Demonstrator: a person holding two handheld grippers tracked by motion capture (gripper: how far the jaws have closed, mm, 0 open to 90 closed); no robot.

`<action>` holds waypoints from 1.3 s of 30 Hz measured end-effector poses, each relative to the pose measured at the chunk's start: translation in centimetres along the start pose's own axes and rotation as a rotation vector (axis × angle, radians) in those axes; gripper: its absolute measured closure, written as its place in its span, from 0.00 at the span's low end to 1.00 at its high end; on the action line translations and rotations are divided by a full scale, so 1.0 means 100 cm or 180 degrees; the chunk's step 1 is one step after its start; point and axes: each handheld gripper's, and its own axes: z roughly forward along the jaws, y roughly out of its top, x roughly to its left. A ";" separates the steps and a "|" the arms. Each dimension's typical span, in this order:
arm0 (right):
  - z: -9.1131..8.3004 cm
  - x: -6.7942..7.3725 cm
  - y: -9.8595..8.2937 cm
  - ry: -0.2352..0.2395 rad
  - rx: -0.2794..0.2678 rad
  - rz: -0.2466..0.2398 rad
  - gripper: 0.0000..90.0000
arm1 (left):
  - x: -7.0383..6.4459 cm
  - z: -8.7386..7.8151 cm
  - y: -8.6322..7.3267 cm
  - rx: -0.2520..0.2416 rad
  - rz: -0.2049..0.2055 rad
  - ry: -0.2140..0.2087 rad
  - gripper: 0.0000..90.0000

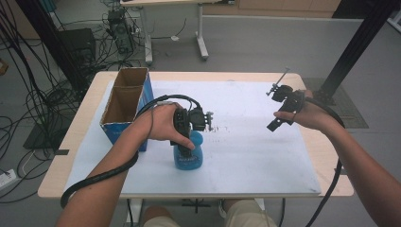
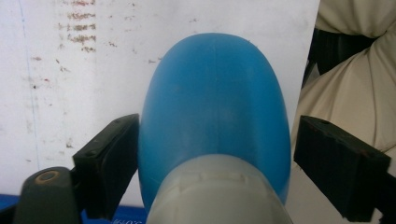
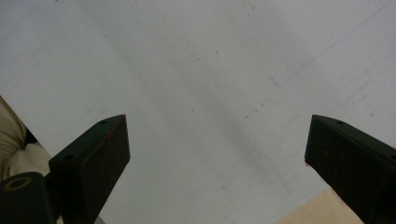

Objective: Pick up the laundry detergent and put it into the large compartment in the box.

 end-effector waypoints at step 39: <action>0.001 0.001 0.000 -0.0001 -0.0035 -0.0013 0.08 | -0.007 0.002 0.004 0.0066 -0.0008 0.0145 0.42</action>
